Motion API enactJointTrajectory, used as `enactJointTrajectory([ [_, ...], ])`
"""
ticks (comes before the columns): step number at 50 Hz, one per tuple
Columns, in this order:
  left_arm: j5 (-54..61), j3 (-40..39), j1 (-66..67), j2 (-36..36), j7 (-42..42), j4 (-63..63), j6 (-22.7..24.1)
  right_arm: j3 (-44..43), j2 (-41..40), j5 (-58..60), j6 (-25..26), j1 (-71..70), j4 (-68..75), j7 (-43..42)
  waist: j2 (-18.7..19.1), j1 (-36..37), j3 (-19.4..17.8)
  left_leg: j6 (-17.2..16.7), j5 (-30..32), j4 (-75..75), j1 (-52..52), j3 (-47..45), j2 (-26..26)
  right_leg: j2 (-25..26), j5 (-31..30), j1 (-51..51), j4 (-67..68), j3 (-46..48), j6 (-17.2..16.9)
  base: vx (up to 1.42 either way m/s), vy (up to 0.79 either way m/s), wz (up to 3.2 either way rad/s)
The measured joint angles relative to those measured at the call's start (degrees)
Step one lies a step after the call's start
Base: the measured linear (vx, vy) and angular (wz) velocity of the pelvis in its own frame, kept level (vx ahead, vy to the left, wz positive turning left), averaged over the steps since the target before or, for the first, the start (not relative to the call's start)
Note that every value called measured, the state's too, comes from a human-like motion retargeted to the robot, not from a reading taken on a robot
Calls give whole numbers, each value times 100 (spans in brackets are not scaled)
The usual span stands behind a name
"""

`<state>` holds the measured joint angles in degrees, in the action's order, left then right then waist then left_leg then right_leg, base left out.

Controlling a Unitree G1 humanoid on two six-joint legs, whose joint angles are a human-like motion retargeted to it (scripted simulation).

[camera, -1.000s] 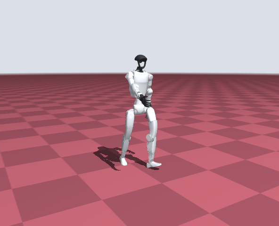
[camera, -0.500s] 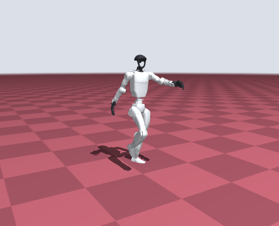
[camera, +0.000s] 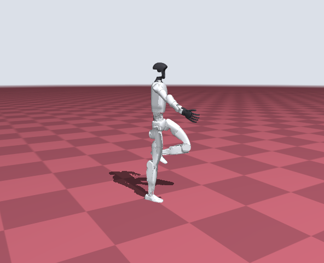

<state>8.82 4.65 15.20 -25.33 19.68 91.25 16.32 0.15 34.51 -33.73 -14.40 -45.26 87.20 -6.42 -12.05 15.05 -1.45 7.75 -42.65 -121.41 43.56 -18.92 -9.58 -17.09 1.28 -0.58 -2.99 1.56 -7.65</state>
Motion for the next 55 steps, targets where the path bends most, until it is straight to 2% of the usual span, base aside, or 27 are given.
enactJointTrajectory([
  [3, 705, -410, 812, -447, 349, -127, 78, 315, 439, -490, -147, -671, -59, 52, -130, 447, -57, 135, -195, -581, 560, -254, -324, 43, 9, 319, -201, 152, -34, 38, -9, 16],
  [7, 1341, -1171, 1397, -705, 429, 80, 21, 551, 764, -684, -224, -1331, 103, 8, -197, 843, -87, 162, -90, -225, 896, -407, -733, 198, 195, 533, -201, 253, 53, 34, -6, 11],
  [10, 1461, -1545, 1430, -552, 356, 258, -115, 545, 721, -565, -222, -1544, 179, -57, -139, 804, -53, 249, 16, 868, 637, -571, -957, 375, 333, 738, -201, 455, 72, 33, -2, 51],
  [13, 1336, -1515, 1114, -132, 368, 274, -239, 352, 358, -319, -242, -1271, -14, -43, -68, 595, 79, 428, 98, 2739, -270, -1275, -1204, 553, 406, 856, -180, 677, 19, 34, 3, 63],
  [15, 1153, -1408, 712, 180, 352, 261, -350, 144, -11, -21, -166, -804, -288, 24, -94, 483, 57, 331, 215, 4700, -1332, -1992, -925, 498, 477, 936, 7, 787, -98, 39, 11, 45],
  [17, 751, -1373, 72, 417, -130, 255, -431, -141, -416, 380, 5, -136, -669, 46, -159, 598, -295, -147, 757, 7993, -3018, -2796, 114, 242, 531, 1229, 264, 779, -340, 48, 22, 0],
  [18, 556, -1344, -274, 537, -600, 218, -301, -290, -613, 470, -95, 231, -864, -44, -42, 670, -447, -277, 1347, 9885, -3871, -3106, 666, 255, 563, 1389, 399, 747, -431, 51, 30, 10],
  [20, 852, -1195, -1027, 790, -1250, 87, -84, -738, -960, 1162, -55, 1016, -1124, -168, 508, 567, -641, -635, 2552, 12298, -5017, -3385, 1071, 662, 685, 1682, 788, 839, -348, 46, 35, 93],
  [22, 365, -847, -1785, 1063, -1399, -17, -264, -918, -1274, 1753, 184, 1930, -1202, 73, 985, 32, -659, -1363, 2997, 12634, -5277, -3035, 875, 925, 590, 1569, 1784, 1208, -122, 39, 36, 249],
  [23, -398, -590, -2122, 1202, -1463, -65, -362, -802, -1440, 1678, 198, 2447, -1221, 257, 1103, -341, -655, -1507, 3054, 12614, -5328, -2722, 865, 847, 468, 1313, 2696, 1429, -72, 36, 31, 308],
  [25, -1269, 104, -2951, 1371, -1775, -271, -556, -552, -1784, 1955, 372, 3395, -1146, 478, 1155, -953, -590, -1641, 3102, 12641, -5264, -1952, 945, 299, 69, -10, 5576, 1609, -158, 33, 23, 305],
  [27, -1944, 701, -3861, 1360, -2062, -557, -660, -449, -2125, 2200, 544, 4251, -884, 703, 1230, -1440, -647, -1718, 3070, 12641, -5288, -1325, 992, 182, 395, -902, 7439, 1223, 64, 30, 17, 294],
  [30, -2536, 1030, -5251, 1163, -2350, -1029, -724, -42, -2674, 2481, 660, 5375, -399, 932, 1423, -2163, -824, -1887, 3025, 12641, -5463, -482, 836, 430, 1147, -2092, 9934, 674, 162, 34, 5, 276],
  [33, -2565, 1088, -6438, 856, -2280, -1536, -798, 333, -3166, 2726, 854, 6270, 49, 1544, 1668, -2640, -808, -1810, 3085, 12641, -5455, 244, 544, 1101, 1287, -3194, 11482, 372, -108, 33, -5, 211],
  [35, -2182, 951, -7075, 671, -2158, -1881, -812, 409, -3386, 3223, 941, 6779, 226, 2020, 1849, -2794, -850, -1507, 3053, 12641, -5556, 598, 348, 1385, 1298, -3730, 12080, 355, -83, 36, -6, 146],
  [38, -1624, 970, -7620, 444, -2037, -2510, -749, 603, -3497, 3107, 1006, 7427, 181, 2550, 1984, -3052, -776, -1189, 2945, 12641, -5682, 1044, 276, 1049, 1576, -4233, 12368, 446, 294, 36, -2, 137],
  [40, -1215, 935, -7874, 312, -2339, -2839, -767, 681, -3490, 2977, 995, 7690, 74, 2537, 1963, -3127, -706, -1072, 2895, 12641, -5755, 1296, 303, 811, 1754, -4455, 12190, 473, 565, 33, -5, 118],
  [43, -563, 988, -7996, 234, -2421, -3264, -634, 854, -3331, 2720, 970, 7634, 40, 2454, 1897, -3094, -594, -1056, 2827, 12641, -5836, 1604, 357, 753, 1915, -4549, 11210, 481, 781, 30, -10, 93],
  [45, -246, 1022, -7924, 281, -2356, -3448, -566, 1012, -3193, 2656, 966, 7386, 198, 2330, 1854, -2968, -489, -1082, 2773, 12641, -5884, 1778, 380, 962, 1884, -4406, 10120, 413, 732, 30, -13, 83],
  [47, -66, 1043, -7664, 433, -2267, -3585, -473, 1257, -3035, 2663, 938, 6974, 488, 2146, 1835, -2808, -372, -1120, 2717, 12641, -5919, 1985, 400, 1286, 1764, -4000, 8611, 225, 521, 31, -12, 98],
  [50, 245, 1114, -6966, 787, -2138, -3747, -278, 1634, -2769, 2833, 887, 6173, 890, 1814, 1779, -2609, -304, -1174, 2663, 12641, -6022, 2459, 484, 1390, 1665, -2809, 5713, 46, 290, 35, -12, 145],
  [52, 428, 1259, -6372, 1042, -2057, -3640, -202, 1653, -2567, 3044, 907, 5555, 993, 1502, 1579, -2443, -432, -1152, 2642, 12596, -6234, 2882, 708, 1149, 1404, -1486, 3266, 42, 174, 42, -17, 175],
  [53, 426, 1351, -6091, 1150, -2020, -3466, -211, 1580, -2468, 3200, 954, 5222, 1010, 1334, 1392, -2279, -536, -1113, 2628, 12550, -6370, 3083, 907, 970, 1105, -803, 2087, 5, 88, 43, -23, 126],
  [55, -68, 1561, -5553, 1305, -1817, -2799, -296, 1343, -2294, 3572, 1037, 4560, 1007, 1121, 1027, -1630, -683, -1004, 2664, 12395, -6523, 3336, 1307, 659, 409, 4, 730, -124, -90, 39, -28, 40],
])
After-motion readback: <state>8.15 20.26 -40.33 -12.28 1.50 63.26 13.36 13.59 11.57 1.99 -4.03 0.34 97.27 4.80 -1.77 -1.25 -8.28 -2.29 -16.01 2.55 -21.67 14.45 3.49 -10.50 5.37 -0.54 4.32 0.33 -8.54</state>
